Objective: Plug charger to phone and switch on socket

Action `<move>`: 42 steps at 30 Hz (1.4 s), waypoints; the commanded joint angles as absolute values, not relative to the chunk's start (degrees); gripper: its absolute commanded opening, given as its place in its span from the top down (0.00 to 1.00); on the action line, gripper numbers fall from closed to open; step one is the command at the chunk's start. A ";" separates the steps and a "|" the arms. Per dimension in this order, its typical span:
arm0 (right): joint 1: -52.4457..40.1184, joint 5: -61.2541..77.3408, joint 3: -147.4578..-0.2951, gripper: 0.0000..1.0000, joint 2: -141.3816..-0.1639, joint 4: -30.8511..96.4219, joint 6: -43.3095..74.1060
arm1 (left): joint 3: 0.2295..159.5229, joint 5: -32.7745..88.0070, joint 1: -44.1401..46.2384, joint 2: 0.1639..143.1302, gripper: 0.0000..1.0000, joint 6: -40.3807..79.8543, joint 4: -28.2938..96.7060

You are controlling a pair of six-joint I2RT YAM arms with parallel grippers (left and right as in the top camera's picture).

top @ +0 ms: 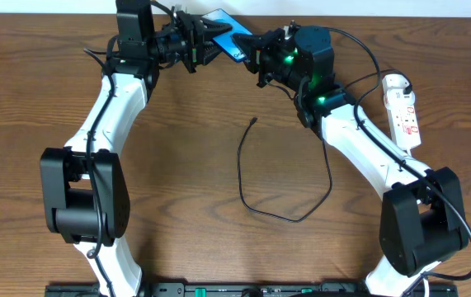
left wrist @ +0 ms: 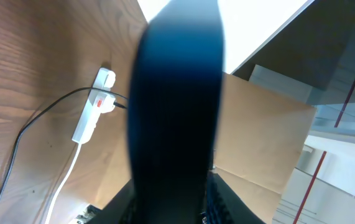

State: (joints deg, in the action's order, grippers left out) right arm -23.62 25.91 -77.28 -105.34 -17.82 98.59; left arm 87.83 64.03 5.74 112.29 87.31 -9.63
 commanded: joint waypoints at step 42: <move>-23.88 27.14 -77.89 0.96 -105.03 -16.88 104.33 | 88.90 65.23 5.58 110.91 0.92 91.20 -10.00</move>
